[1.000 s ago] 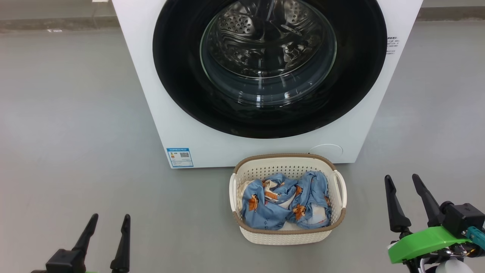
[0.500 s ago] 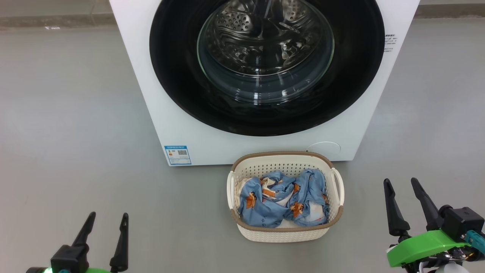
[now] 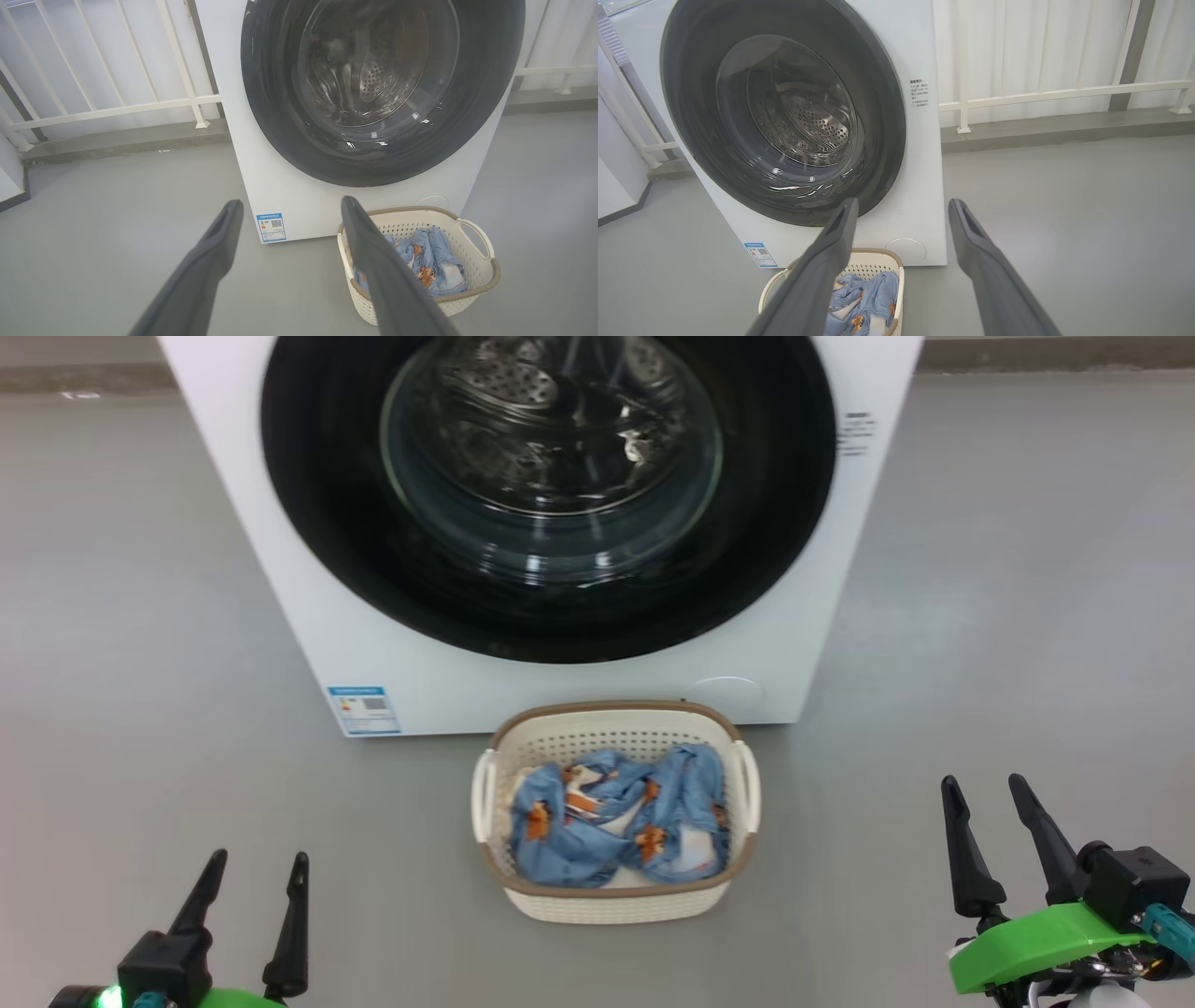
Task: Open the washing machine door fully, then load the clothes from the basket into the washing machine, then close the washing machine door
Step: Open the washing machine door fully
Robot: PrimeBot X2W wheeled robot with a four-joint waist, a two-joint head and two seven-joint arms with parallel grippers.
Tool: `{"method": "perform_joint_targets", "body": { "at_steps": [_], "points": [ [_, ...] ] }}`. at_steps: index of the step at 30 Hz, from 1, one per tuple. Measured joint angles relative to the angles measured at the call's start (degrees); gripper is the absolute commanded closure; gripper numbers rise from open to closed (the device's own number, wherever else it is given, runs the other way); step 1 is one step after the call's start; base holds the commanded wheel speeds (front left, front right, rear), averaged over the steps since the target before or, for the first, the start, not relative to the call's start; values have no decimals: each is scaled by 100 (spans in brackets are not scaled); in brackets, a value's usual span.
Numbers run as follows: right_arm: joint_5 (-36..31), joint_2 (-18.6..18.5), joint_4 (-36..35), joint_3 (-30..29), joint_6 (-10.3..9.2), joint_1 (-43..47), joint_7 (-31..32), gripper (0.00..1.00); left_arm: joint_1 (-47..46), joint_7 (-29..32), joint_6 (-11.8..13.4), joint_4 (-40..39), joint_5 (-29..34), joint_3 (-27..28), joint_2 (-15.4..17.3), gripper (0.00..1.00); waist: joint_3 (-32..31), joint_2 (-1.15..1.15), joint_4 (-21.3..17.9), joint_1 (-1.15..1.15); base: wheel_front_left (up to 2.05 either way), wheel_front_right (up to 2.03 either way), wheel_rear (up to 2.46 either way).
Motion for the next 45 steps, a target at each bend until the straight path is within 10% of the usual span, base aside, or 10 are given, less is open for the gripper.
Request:
{"method": "perform_joint_targets", "body": {
  "at_steps": [42,43,44,45],
  "points": [
    [141,32,8,23,0,-157,0,0,-12,-1,-16,-104,-220,-68,-75,0,157,0,-16,0,64,86,-150],
    [175,35,18,36,0,-199,0,4,-11,-1,-16,-104,-229,-74,-108,0,166,0,-7,0,0,0,0],
    [238,40,31,44,0,-245,-1,49,-10,-1,-16,-107,-244,-87,-141,0,175,0,3,0,0,0,0],
    [331,41,42,55,0,-288,-1,71,-10,-1,-16,-110,-255,-102,-162,0,187,0,15,0,0,0,0]
  ]
}}
